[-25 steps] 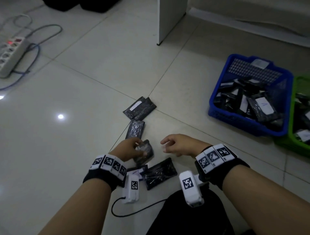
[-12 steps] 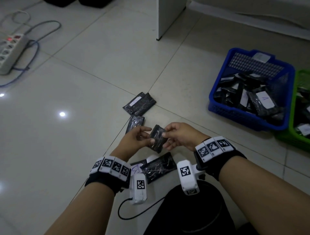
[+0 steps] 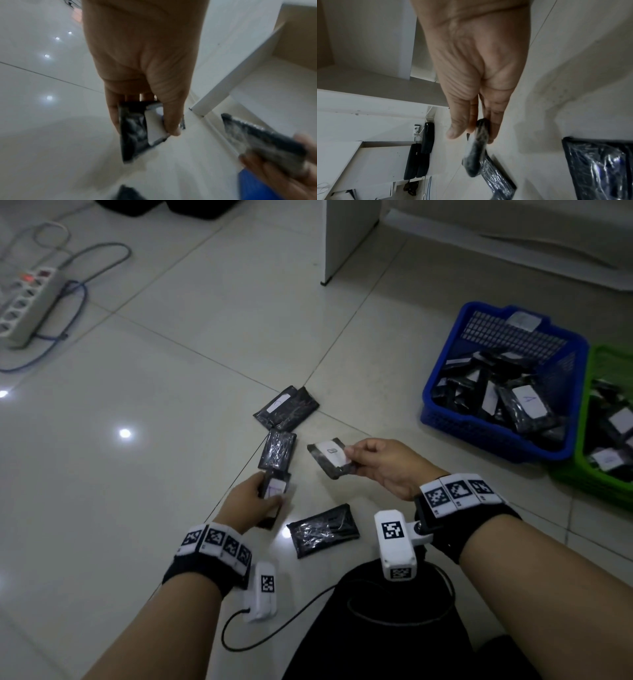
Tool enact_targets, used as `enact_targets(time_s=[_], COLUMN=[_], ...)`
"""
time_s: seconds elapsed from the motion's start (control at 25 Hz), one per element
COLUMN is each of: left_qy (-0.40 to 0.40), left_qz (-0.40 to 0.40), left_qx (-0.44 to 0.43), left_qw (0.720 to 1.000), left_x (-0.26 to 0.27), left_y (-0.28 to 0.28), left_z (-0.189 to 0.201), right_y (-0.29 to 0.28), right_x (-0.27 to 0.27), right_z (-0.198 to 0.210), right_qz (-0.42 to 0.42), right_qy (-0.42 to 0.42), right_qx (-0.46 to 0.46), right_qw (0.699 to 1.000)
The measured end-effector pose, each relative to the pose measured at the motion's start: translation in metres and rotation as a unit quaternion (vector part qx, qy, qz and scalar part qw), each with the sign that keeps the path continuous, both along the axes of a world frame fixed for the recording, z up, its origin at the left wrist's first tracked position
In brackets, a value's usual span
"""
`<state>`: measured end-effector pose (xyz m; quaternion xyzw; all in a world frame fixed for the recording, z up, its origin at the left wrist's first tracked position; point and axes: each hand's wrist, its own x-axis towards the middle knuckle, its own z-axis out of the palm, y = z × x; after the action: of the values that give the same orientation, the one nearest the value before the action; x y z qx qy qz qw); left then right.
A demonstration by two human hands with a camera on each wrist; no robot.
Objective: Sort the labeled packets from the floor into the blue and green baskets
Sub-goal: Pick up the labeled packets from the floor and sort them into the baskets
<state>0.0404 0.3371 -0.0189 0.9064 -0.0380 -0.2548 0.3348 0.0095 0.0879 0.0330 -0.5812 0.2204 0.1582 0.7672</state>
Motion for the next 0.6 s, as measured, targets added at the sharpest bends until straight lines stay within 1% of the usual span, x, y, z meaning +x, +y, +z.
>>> enact_targets(time_s=[0.04, 0.08, 0.12, 0.16, 0.28, 0.36, 0.44, 0.6], left_qy=[0.051, 0.115, 0.162, 0.18, 0.185, 0.198, 0.204, 0.204], left_qz=[0.058, 0.109, 0.142, 0.157, 0.16, 0.158, 0.145, 0.129], left_qx=[-0.099, -0.201, -0.279, -0.325, -0.396, -0.427, -0.437, -0.433], left_qw=[0.992, 0.967, 0.936, 0.915, 0.885, 0.868, 0.864, 0.868], left_x=[0.004, 0.005, 0.006, 0.008, 0.01, 0.01, 0.006, 0.0], left_y=[-0.009, -0.019, -0.031, -0.041, -0.068, -0.08, -0.093, -0.12], left_z=[0.009, 0.018, 0.028, 0.035, 0.051, 0.057, 0.062, 0.066], right_y=[-0.003, -0.006, -0.011, -0.014, -0.026, -0.035, -0.044, -0.064], right_x=[-0.002, -0.004, -0.006, -0.007, -0.015, -0.021, -0.028, -0.043], right_z=[0.003, 0.004, 0.006, 0.007, 0.015, 0.021, 0.028, 0.036], right_qz=[-0.01, -0.018, -0.026, -0.034, -0.067, -0.086, -0.105, -0.157], right_qy=[-0.011, -0.023, -0.036, -0.046, -0.06, -0.058, -0.057, -0.041], right_qx=[-0.022, -0.046, -0.068, -0.081, -0.103, -0.11, -0.111, -0.079], right_qw=[1.0, 0.999, 0.997, 0.995, 0.991, 0.989, 0.987, 0.984])
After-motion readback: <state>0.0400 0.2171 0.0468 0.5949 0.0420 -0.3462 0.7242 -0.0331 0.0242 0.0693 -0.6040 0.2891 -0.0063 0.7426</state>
